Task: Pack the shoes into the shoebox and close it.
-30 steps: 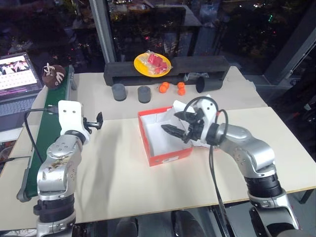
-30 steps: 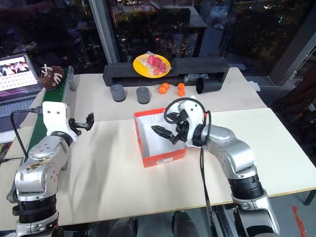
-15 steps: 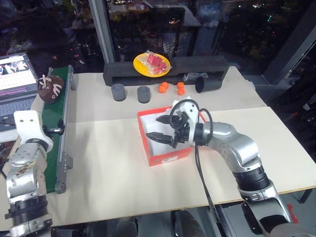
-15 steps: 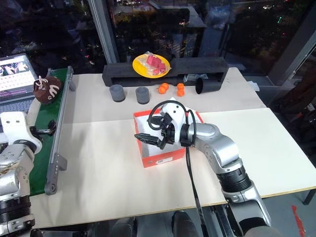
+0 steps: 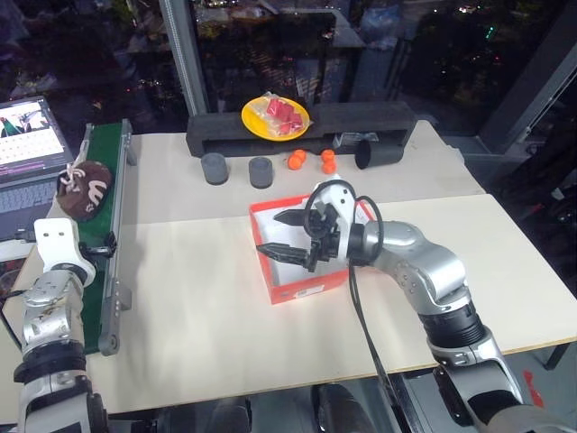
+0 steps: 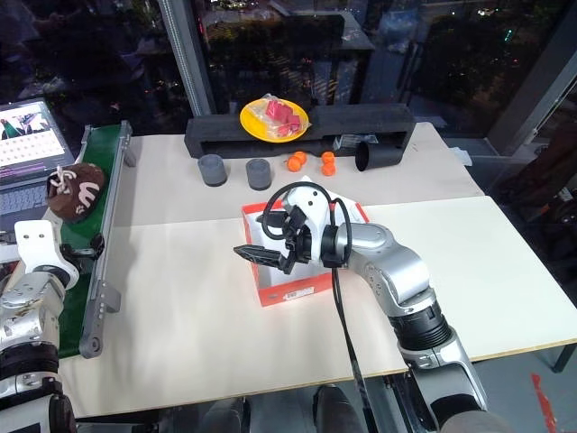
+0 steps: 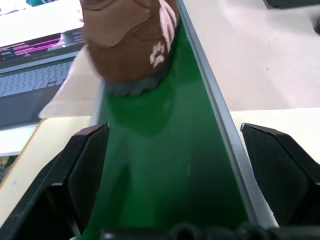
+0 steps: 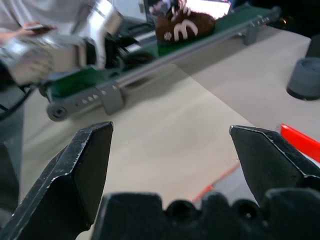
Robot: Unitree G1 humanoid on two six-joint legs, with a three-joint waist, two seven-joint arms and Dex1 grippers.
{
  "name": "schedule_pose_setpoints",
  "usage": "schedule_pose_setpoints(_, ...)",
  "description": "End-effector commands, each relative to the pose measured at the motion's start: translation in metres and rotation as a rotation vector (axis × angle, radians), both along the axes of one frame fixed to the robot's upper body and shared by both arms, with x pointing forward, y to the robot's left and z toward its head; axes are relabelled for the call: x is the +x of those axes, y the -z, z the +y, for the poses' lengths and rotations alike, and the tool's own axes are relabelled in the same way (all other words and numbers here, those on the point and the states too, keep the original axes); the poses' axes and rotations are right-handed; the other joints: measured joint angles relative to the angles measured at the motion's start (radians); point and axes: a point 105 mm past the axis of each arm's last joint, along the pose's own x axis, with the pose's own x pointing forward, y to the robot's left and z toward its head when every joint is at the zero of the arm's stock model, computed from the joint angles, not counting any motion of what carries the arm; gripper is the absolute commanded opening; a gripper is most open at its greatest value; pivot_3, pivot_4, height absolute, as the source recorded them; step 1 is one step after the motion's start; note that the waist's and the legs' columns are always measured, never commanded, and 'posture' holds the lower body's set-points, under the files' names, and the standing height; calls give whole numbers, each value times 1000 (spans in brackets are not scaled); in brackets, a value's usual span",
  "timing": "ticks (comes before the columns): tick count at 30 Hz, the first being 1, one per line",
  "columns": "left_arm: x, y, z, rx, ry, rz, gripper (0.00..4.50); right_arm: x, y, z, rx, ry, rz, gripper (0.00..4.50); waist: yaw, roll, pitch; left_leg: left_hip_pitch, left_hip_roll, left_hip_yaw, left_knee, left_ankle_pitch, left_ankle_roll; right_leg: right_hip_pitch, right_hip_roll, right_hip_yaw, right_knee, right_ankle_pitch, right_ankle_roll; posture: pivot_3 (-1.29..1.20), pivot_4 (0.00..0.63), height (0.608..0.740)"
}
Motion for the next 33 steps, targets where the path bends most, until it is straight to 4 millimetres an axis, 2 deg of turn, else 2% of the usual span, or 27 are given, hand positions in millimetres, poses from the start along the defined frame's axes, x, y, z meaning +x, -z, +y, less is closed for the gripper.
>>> schedule_pose_setpoints(1, -2, -15, 17, 44, -52, -40, 4500, -7, -25, 0, 38, -37, -75, 4405, -1, 0, 0, 0, 0, 0, 0, 0, 0, 0, 0, 0, 0, 0, 0, 0, 150, 740)
schedule_pose_setpoints(7, 1, -16, 22, 18, -80, -61, 4500, -3, -22, -7, 17, 2, -79, 4405, 4, 0, 0, 0, 0, 0, 0, 0, 0, 0, 0, 0, 1, 0, 0, 0, 150, 740)
schedule_pose_setpoints(11, 8, -12, 12, -32, -48, -65, 4500, 1, -19, -12, -3, 37, -84, 4405, 5, 0, 0, 0, 0, 0, 0, 0, 0, 0, 0, 0, 1, 0, 0, 0, 150, 740)
schedule_pose_setpoints(13, 13, -6, 6, -71, -19, -39, 3983, 3, -21, -13, -2, 56, -93, 4500, 5, 0, 0, 0, 0, 0, 0, 0, 0, 0, 0, 0, 1, 0, 0, 0, 150, 740)
schedule_pose_setpoints(14, 15, -3, 3, -96, -6, -28, 3863, 4, -22, -14, 0, 66, -99, 4500, 8, 0, 0, 0, 0, 0, 0, 0, 0, 0, 0, 0, 1, 0, 0, 0, 150, 740)
schedule_pose_setpoints(16, 17, -2, 2, -135, -4, -29, 3165, 6, -25, -15, -1, 82, -108, 4500, 12, 0, 0, 0, 0, 0, 0, 0, 0, 0, 0, 0, 2, 0, 0, 0, 150, 740)
schedule_pose_setpoints(17, 18, -3, 2, -149, -10, -32, 2977, 7, -25, -16, -4, 90, -111, 4500, 14, 0, 0, 0, 0, 0, 0, 0, 0, 0, 0, 0, 2, 0, 0, 0, 150, 740)
schedule_pose_setpoints(21, 24, -17, 0, -200, -7, -75, 2771, 9, -25, -19, -9, 111, -116, 4500, 19, 0, 0, 2, 0, 0, 0, 1, -1, 1, 0, 0, 2, -1, 2, 0, 150, 740)
schedule_pose_setpoints(23, 32, -48, -8, -159, 26, -161, 2748, 10, -26, -20, -9, 119, -117, 4500, 22, 0, 0, 2, 0, 0, 0, 1, -1, 1, 0, 0, 2, -2, 3, 0, 150, 740)
schedule_pose_setpoints(24, 39, -70, -22, -125, 86, -218, 2748, 11, -28, -21, -1, 127, -115, 4500, 25, 0, 0, 2, 0, 0, 0, 1, -1, 1, 0, -1, 2, -2, 3, 0, 150, 740)
schedule_pose_setpoints(26, 45, -95, -43, -91, 171, -278, 2748, 13, -30, -23, 17, 139, -108, 4500, 32, -1, 0, 0, 0, -1, 1, 1, -1, 0, 0, -1, 1, -1, 2, 0, 150, 740)
schedule_pose_setpoints(29, 53, -129, -106, -93, 395, -356, 2748, 21, -52, -28, 173, 186, -22, 4500, 33, -3, 0, -3, 0, -1, 1, 1, -1, 0, 0, -1, 0, 1, 0, 0, 150, 740)
schedule_pose_setpoints(32, 51, -145, -156, -110, 560, -384, 2748, 31, -75, -38, 332, 239, 79, 4500, 29, -3, 0, -5, -1, -1, 1, 1, -1, -1, -1, -1, -1, 2, 0, 0, 150, 740)
schedule_pose_setpoints(33, 49, -148, -177, -126, 623, -386, 2748, 36, -89, -45, 428, 257, 127, 4500, 27, -3, 0, -5, -1, -1, 1, 1, -1, -2, -1, -1, -1, 2, 0, 0, 150, 740)
